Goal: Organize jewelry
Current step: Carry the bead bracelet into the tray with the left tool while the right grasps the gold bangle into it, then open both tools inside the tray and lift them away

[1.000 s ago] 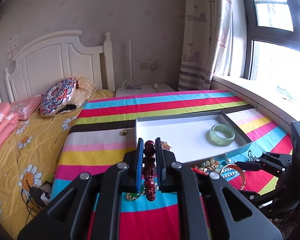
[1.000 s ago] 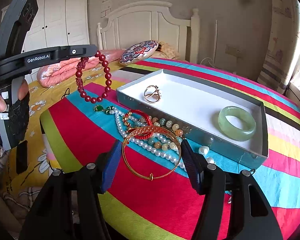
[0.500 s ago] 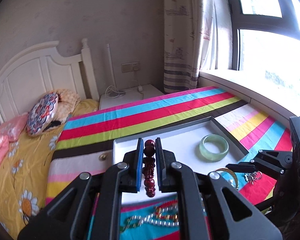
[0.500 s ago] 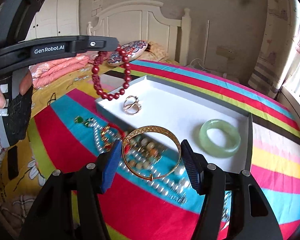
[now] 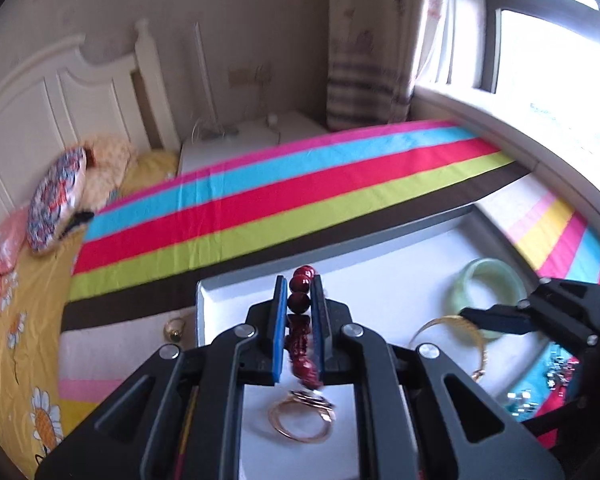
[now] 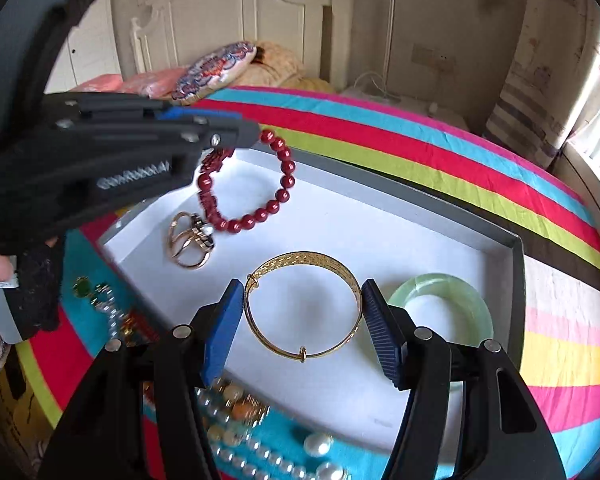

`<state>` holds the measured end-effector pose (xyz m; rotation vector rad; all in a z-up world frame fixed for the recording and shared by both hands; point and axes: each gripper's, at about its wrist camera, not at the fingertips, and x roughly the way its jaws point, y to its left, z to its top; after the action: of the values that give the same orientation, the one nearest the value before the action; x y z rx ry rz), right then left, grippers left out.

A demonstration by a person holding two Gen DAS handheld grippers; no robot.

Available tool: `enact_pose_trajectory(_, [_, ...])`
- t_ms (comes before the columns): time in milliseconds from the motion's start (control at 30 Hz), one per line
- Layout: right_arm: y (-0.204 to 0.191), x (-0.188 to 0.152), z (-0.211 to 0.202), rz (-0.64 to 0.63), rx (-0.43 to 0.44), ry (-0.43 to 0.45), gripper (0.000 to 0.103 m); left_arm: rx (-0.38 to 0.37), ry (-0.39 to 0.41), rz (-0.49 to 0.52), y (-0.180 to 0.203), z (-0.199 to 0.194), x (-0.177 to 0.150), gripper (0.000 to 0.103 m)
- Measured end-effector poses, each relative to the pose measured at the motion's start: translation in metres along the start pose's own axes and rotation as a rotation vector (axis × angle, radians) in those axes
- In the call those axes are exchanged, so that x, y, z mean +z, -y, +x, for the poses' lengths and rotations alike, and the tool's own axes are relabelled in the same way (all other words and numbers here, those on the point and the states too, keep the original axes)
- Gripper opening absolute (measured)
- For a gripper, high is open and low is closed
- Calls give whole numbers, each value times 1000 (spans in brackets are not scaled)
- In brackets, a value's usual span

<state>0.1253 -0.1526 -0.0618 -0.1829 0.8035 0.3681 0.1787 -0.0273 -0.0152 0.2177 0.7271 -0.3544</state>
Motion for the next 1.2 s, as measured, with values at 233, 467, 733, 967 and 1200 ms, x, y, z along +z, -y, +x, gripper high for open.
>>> enact_pose_trajectory(233, [-12,0,17,-12,-19,-38,60,48,-80,-30,-23,22,-6,11])
enact_pose_trajectory(467, [-6,2,23,12,-52,-29,65,90,-112,-56,-31,32,-17,28])
enact_pose_trajectory(733, [12,7,3,63,-28,53,77,145,6,-17,-18,-5,-22,87])
enact_pose_trajectory(967, [39,4,-48,81,-29,178,83,215,130,78,0,-64,-45,101])
enact_pose_trajectory(1200, [64,-38,-88,101,-19,222,83,218,197,-36,-15,-112,-114,101])
